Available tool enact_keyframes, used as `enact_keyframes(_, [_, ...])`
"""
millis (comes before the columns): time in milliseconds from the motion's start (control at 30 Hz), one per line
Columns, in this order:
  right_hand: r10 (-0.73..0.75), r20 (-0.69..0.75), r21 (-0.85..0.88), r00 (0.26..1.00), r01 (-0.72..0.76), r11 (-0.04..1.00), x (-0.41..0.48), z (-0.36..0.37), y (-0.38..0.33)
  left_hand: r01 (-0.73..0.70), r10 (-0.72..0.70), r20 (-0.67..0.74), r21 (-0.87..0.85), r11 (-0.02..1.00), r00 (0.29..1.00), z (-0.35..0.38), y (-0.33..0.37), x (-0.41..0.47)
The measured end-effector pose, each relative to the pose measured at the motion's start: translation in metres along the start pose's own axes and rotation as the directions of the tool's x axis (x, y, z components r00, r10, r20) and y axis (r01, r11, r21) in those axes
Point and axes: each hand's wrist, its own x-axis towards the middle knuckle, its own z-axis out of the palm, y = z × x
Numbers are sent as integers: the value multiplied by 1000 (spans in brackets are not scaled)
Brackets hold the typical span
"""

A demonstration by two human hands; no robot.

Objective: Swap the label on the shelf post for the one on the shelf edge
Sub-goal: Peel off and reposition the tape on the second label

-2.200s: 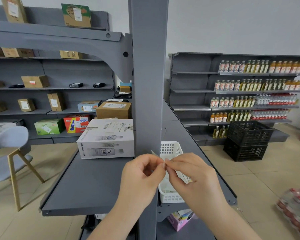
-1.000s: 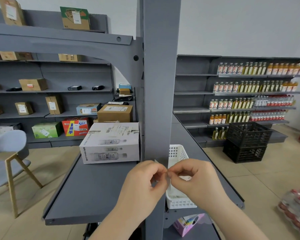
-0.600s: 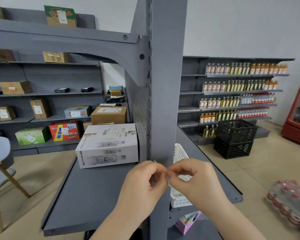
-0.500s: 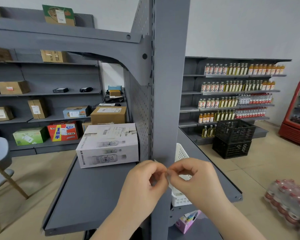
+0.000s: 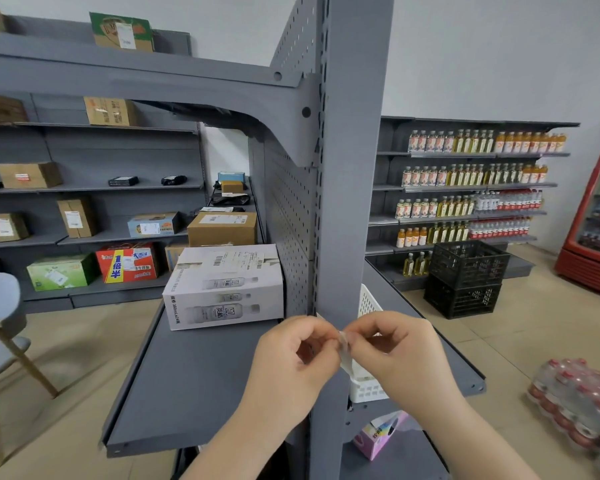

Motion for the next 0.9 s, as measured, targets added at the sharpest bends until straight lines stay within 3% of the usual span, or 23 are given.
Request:
enact_keyframes(300, [73, -19, 106, 997, -71, 992, -4, -7, -5, 110, -105, 38, -196, 974, 994, 0, 6, -7])
enact_keyframes(433, [162, -58, 140, 985, -153, 978, 0, -12, 1, 274, -278, 34, -308, 911, 960, 0, 4, -9])
enact_keyframes(600, [324, -121, 249, 938, -288, 925, 18, -30, 29, 488, -511, 58, -409, 771, 857, 1, -12, -10])
enact_keyframes(733, [454, -314, 411, 834, -312, 857, 28, -66, 56, 646, -702, 137, -541, 539, 699, 12, -17, -13])
enact_keyframes(833, [535, -437, 552, 723, -253, 794, 27, -100, 71, 721, -740, 222, -515, 464, 635, 35, -17, -17])
enact_keyframes(900, [538, -452, 566, 712, -237, 790, 27, -112, 78, 755, -745, 277, -493, 432, 607, 58, -19, -18])
